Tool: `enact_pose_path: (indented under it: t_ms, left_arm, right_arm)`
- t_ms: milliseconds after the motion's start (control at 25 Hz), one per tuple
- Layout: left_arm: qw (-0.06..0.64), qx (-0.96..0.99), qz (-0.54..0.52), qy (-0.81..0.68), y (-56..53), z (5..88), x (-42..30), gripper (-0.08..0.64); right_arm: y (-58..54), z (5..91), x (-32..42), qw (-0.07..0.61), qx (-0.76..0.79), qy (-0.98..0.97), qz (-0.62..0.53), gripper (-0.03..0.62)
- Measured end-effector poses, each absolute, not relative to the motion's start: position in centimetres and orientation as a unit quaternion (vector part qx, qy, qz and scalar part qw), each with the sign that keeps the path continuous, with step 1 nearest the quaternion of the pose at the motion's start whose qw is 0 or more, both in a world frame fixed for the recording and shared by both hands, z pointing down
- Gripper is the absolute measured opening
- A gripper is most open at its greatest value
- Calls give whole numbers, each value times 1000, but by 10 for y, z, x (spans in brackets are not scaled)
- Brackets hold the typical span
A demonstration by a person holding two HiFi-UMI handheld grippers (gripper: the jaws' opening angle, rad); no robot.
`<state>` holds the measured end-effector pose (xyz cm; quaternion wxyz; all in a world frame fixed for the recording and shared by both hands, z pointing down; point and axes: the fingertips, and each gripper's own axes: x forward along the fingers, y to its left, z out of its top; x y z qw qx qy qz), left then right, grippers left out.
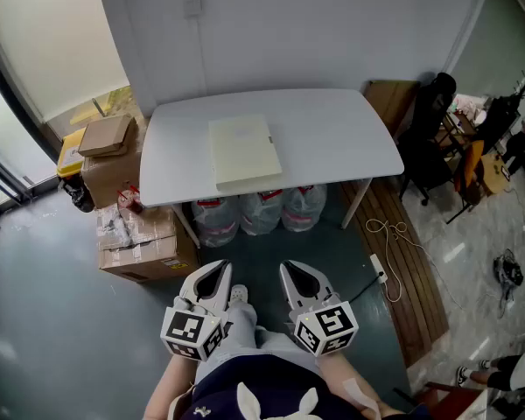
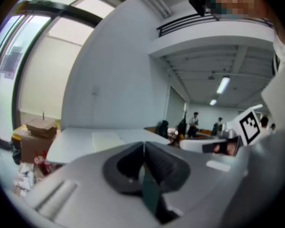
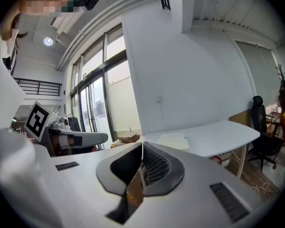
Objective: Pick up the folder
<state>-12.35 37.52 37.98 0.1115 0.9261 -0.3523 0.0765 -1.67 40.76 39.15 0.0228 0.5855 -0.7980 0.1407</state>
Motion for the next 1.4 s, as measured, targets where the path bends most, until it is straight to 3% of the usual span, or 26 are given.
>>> enact_pose_path:
  t_ms: [480, 1400]
  left_arm:
    - [133, 919, 82, -363, 347, 392, -125, 8]
    - [156, 922, 83, -345, 154, 409, -93, 8]
  right_arm:
    - [377, 394, -20, 17, 577, -803, 146, 15]
    - [190, 405, -2, 28, 578, -798, 166, 15]
